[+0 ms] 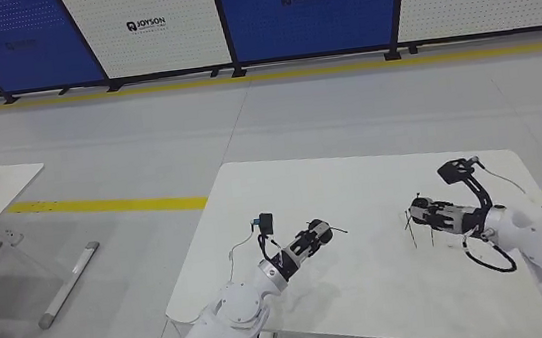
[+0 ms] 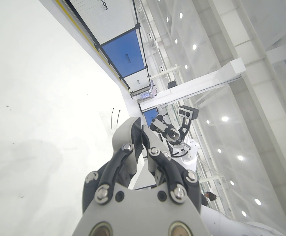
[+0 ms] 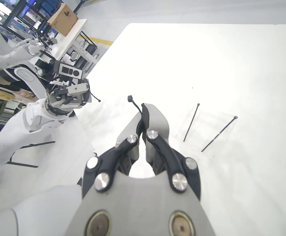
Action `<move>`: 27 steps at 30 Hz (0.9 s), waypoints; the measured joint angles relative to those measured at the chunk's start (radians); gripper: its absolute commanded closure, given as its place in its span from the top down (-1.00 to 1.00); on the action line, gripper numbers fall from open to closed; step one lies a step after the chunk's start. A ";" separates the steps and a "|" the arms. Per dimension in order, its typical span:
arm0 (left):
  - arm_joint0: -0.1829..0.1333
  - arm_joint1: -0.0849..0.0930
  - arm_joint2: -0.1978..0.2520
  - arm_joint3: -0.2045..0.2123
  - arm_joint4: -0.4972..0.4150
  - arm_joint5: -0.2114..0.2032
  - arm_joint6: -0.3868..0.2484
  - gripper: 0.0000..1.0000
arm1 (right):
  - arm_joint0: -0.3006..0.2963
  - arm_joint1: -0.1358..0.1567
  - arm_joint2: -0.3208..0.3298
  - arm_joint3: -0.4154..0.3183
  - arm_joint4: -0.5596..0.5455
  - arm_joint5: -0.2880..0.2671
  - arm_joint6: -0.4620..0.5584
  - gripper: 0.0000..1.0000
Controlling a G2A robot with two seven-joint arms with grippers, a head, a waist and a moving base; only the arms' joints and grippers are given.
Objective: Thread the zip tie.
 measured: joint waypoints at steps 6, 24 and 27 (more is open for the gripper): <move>0.000 0.000 0.000 0.000 0.000 0.000 0.000 -1.00 | 0.000 0.000 0.000 0.000 -0.001 0.000 -0.001 -1.00; -0.026 -0.034 0.110 0.007 0.142 0.000 0.321 -1.00 | -0.104 -0.037 -0.076 -0.048 -0.002 0.115 -0.510 -1.00; -0.025 -0.034 0.109 0.007 0.140 0.000 0.318 -1.00 | -0.104 -0.037 -0.075 -0.048 -0.001 0.113 -0.505 -1.00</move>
